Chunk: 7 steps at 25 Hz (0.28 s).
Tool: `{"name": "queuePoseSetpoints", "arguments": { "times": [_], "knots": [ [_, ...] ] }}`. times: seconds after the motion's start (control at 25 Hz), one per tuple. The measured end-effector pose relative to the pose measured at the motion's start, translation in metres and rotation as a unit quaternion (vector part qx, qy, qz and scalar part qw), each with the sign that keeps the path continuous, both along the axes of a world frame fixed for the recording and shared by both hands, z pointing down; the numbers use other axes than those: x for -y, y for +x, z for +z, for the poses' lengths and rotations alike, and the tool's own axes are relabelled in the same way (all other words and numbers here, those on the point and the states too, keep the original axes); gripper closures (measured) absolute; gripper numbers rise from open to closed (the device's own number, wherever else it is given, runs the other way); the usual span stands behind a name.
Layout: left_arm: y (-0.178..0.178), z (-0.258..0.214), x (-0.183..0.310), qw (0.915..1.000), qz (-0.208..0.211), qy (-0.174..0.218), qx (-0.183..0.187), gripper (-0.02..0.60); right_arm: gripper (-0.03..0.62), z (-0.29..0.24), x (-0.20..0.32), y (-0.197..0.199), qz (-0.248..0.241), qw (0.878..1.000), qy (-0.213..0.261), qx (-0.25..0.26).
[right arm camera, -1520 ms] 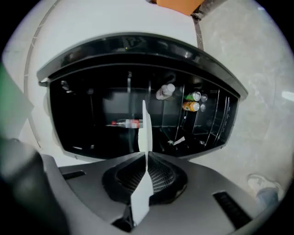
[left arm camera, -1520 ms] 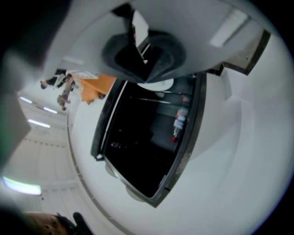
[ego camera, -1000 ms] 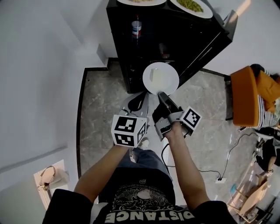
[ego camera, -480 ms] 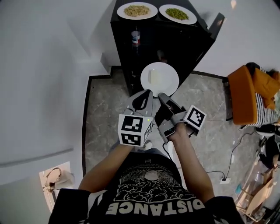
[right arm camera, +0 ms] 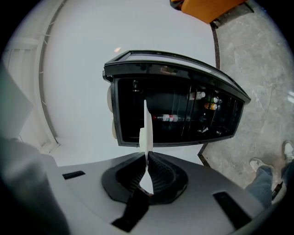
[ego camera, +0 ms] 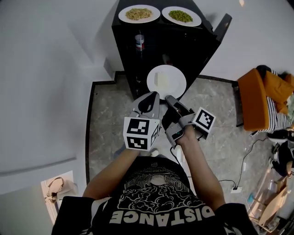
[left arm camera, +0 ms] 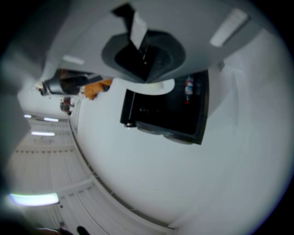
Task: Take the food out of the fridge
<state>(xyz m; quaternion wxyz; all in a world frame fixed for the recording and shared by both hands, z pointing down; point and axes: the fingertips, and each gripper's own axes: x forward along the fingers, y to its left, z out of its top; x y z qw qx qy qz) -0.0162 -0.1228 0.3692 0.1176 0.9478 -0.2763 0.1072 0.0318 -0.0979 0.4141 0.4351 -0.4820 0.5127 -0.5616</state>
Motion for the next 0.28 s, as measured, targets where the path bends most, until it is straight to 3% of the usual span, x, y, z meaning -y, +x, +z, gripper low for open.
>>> {"name": "queuePoseSetpoints", "arguments": {
  "times": [0.28],
  "knots": [
    [0.0086,0.0018,0.0022,1.0,-0.001,-0.002,0.001,0.581,0.583,-0.0003,0.0044,0.0088,0.0,1.0,0.005,0.002]
  ]
}}
